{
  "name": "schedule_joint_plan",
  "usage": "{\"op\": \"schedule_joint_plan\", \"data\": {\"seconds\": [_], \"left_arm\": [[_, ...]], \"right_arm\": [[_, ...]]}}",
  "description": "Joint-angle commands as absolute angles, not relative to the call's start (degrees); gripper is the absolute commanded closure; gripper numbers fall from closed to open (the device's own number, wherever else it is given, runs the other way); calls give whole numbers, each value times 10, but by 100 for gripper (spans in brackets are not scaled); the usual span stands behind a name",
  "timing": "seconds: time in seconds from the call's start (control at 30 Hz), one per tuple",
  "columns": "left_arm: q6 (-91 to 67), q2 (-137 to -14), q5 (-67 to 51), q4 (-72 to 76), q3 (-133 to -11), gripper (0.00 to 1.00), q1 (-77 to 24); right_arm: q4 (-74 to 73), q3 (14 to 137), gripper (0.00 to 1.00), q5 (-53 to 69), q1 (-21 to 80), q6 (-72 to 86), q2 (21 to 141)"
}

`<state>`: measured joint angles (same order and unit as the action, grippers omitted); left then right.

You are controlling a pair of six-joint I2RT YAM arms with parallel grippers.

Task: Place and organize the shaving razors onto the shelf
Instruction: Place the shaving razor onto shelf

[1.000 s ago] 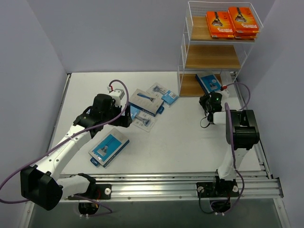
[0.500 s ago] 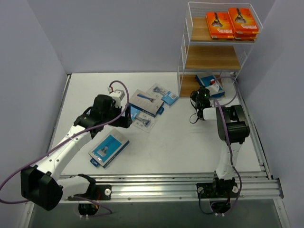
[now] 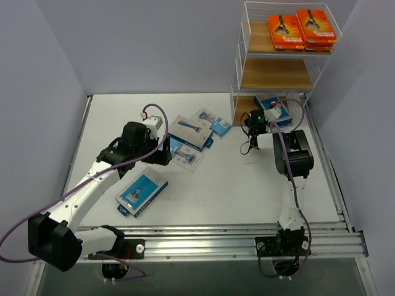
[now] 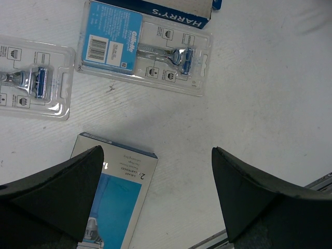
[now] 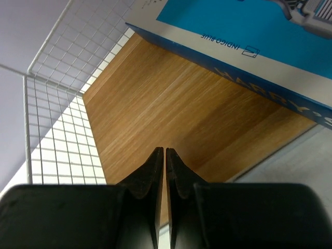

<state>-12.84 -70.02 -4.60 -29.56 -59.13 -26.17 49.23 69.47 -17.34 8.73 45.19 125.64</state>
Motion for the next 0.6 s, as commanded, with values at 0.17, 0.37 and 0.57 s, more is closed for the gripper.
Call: {"op": "schedule_joint_plan", "data": {"seconds": [0.17, 0.37, 0.57], "left_arm": [[-121, -701, -54, -287, -619, 6, -265], [-122, -703, -55, -288, -619, 6, -265], [-122, -707, -59, -288, -619, 6, -265]], "right_arm": [[460, 764, 97, -214, 88, 537, 1295], [437, 805, 96, -220, 86, 570, 1327], [403, 851, 93, -243, 85, 594, 1352]]}}
